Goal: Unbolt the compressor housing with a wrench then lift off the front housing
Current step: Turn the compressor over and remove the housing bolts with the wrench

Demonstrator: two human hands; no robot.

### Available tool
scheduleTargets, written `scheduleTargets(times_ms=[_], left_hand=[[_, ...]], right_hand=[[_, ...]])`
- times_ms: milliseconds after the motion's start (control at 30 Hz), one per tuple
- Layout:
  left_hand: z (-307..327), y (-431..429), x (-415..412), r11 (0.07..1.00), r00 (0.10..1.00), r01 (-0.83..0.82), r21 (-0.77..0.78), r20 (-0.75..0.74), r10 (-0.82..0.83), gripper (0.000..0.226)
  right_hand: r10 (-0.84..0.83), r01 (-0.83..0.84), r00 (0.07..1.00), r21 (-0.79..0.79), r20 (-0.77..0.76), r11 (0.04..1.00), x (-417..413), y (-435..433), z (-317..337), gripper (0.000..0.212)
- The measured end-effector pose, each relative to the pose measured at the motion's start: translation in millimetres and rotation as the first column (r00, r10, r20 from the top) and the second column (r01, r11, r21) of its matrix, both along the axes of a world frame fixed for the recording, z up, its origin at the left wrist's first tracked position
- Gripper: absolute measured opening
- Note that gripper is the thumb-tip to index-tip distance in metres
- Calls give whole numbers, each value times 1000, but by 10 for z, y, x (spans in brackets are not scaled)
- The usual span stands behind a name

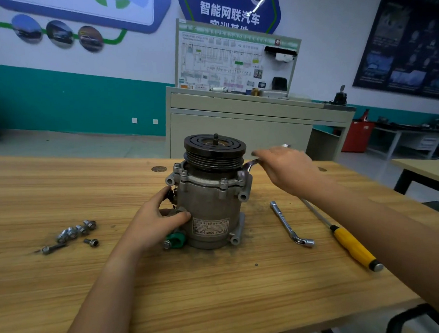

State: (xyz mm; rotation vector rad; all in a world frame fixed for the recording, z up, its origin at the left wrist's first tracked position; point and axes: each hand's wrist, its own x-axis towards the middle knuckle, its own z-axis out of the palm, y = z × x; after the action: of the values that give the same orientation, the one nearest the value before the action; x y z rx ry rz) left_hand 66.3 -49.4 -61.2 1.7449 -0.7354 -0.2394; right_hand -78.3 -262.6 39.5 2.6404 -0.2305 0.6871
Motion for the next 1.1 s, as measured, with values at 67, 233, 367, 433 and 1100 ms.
scheduleTargets(times_ms=[67,233,367,433,1100], left_hand=[[2,3,4,1000,1000,0,10,8,0,78],[20,16,4,1000,1000,7,-2,-2,-7,73],[54,18,4,1000,1000,8,1,-2,-8,70],[61,19,7,1000,1000,8,0,1,-8,69],[56,13,-199,976,976,-177,130,152,157,73]], right_hand=[[21,-50,987,175,162,983,-248,49,-61,29],[-130,85,975,238,182,967,-674,187,-99,23],[-196,208,978,204,-75,957,-740,332,-66,25],[-202,230,968,207,-149,951,-727,394,-61,25],[-374,372,882,-65,-287,926,-498,705,171,23]])
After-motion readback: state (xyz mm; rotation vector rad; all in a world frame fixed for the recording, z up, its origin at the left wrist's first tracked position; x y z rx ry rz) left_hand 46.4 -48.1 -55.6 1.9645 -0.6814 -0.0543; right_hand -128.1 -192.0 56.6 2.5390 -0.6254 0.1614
